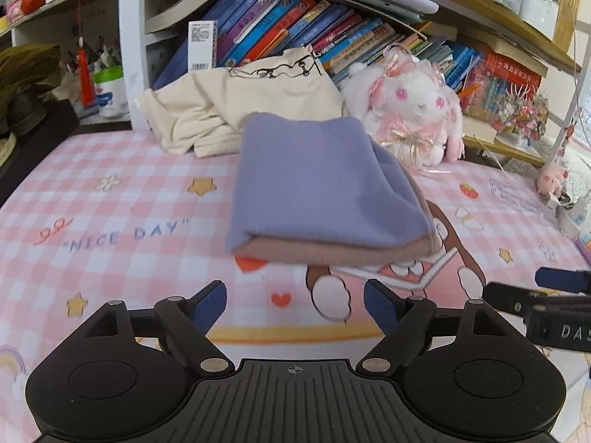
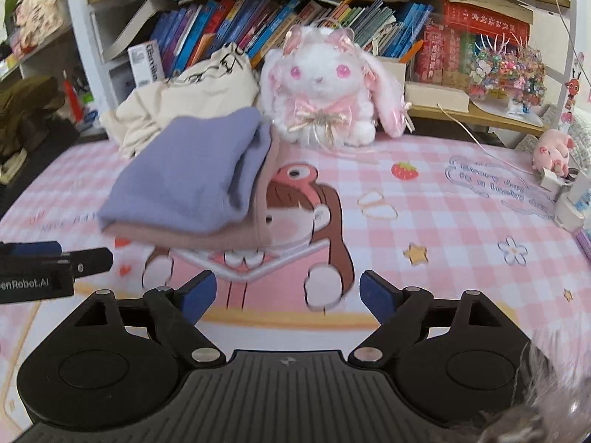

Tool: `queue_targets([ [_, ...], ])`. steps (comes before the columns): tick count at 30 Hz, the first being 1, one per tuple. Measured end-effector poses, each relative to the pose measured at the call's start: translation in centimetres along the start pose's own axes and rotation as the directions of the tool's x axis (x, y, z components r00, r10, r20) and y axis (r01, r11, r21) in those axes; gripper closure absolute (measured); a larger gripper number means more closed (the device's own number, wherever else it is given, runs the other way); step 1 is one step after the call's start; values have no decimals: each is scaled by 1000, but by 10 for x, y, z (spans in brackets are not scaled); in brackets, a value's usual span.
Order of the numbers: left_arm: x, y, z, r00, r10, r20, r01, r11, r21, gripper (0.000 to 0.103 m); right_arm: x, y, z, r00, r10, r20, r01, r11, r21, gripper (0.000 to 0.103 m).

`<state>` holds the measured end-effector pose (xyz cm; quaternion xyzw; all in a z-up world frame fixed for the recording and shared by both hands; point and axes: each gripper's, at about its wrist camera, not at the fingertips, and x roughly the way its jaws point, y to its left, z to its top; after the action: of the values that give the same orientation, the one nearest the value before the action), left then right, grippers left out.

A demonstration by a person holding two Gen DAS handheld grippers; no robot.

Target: Fold clothes

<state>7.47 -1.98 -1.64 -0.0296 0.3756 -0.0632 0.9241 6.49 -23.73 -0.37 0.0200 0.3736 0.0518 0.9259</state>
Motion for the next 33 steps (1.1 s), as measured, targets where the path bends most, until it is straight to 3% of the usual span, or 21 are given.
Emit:
queue_targets([
  [8, -15, -14, -25, 1000, 18, -2, -18, 999, 49, 14, -4, 4, -32, 995, -32, -98, 35, 999, 24, 14],
  [12, -15, -20, -32, 996, 85, -27, -82, 992, 100, 12, -10, 6, -37, 995, -71, -76, 71, 997, 4, 11],
  [17, -16, -15, -32, 994, 108, -20, -106, 991, 76, 12, -14, 5, -37, 994, -93, -51, 94, 996, 8, 11],
  [33, -15, -14, -31, 996, 79, -30, -77, 995, 65, 5, -14, 7, -37, 994, -97, -52, 97, 995, 5, 10],
])
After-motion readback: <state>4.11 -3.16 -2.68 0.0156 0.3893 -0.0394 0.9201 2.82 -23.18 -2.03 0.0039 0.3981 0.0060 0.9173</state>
